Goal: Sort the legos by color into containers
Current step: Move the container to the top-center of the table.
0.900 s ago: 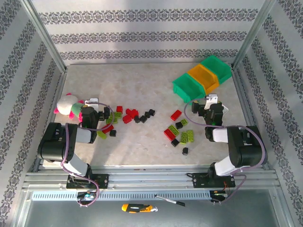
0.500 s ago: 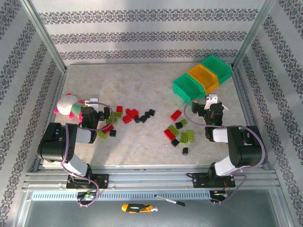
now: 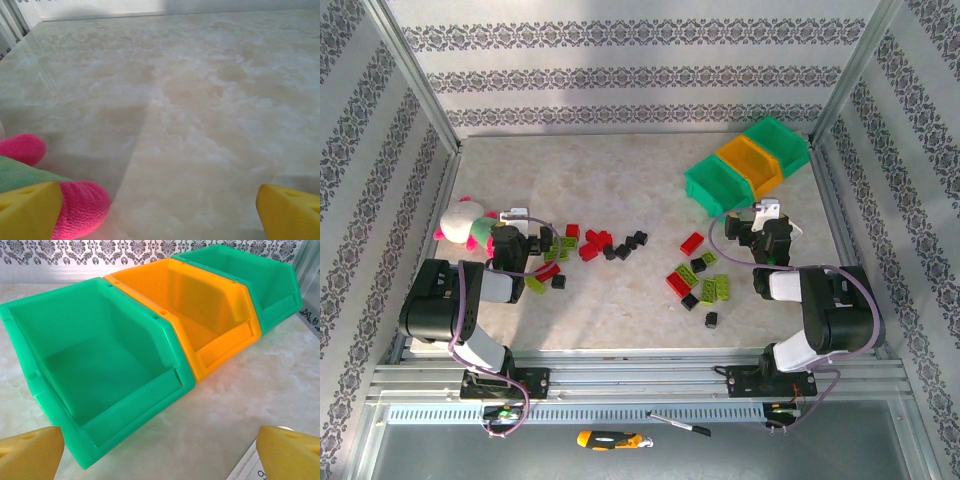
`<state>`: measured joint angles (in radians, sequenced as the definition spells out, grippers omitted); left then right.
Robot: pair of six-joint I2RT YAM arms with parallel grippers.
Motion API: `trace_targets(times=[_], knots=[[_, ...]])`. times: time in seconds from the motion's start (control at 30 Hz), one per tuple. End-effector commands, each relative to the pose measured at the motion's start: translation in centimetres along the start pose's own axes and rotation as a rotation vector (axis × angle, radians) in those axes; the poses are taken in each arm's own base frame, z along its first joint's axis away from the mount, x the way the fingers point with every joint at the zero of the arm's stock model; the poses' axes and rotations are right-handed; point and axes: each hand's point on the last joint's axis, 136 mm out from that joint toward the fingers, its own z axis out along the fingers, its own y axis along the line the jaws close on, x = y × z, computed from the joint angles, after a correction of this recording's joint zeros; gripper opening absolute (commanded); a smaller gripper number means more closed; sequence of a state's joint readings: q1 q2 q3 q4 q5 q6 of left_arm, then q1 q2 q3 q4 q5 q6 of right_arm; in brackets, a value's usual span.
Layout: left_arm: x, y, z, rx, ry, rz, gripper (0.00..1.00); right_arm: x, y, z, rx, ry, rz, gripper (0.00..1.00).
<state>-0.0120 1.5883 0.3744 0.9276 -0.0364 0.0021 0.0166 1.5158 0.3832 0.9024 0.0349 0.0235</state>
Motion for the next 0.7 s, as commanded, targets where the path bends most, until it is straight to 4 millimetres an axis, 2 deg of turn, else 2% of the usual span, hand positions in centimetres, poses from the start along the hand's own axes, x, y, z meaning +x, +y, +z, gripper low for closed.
trace_targets(times=[0.0, 0.17, 0.27, 0.33, 0.47, 0.67], knots=[[-2.0, -0.7, -0.9, 0.036, -0.071, 0.018, 0.99, -0.4, 0.3, 0.0, -0.022, -0.023, 0.009, 0.98], [-4.4, -2.0, -2.7, 0.069, -0.082, 0.081, 0.99, -1.6, 0.6, -0.6, -0.04, -0.016, 0.003, 0.98], [-6.7, -4.6, -4.0, 0.115, -0.115, 0.173, 0.99, -2.4, 1.0, -1.4, -0.065, 0.007, 0.003, 0.98], [-8.4, -7.0, -4.9, 0.181, -0.143, 0.217, 0.99, -3.0, 1.2, -2.1, -0.072, 0.03, 0.024, 0.98], [-9.8, -12.0, -6.7, 0.296, -0.169, 0.275, 0.99, -4.3, 2.2, -2.9, -0.094, 0.112, 0.117, 0.98], [-9.1, -20.6, -9.8, 0.519, -0.162, 0.304, 0.99, -4.5, 6.0, -2.8, -0.166, 0.366, 0.202, 0.98]])
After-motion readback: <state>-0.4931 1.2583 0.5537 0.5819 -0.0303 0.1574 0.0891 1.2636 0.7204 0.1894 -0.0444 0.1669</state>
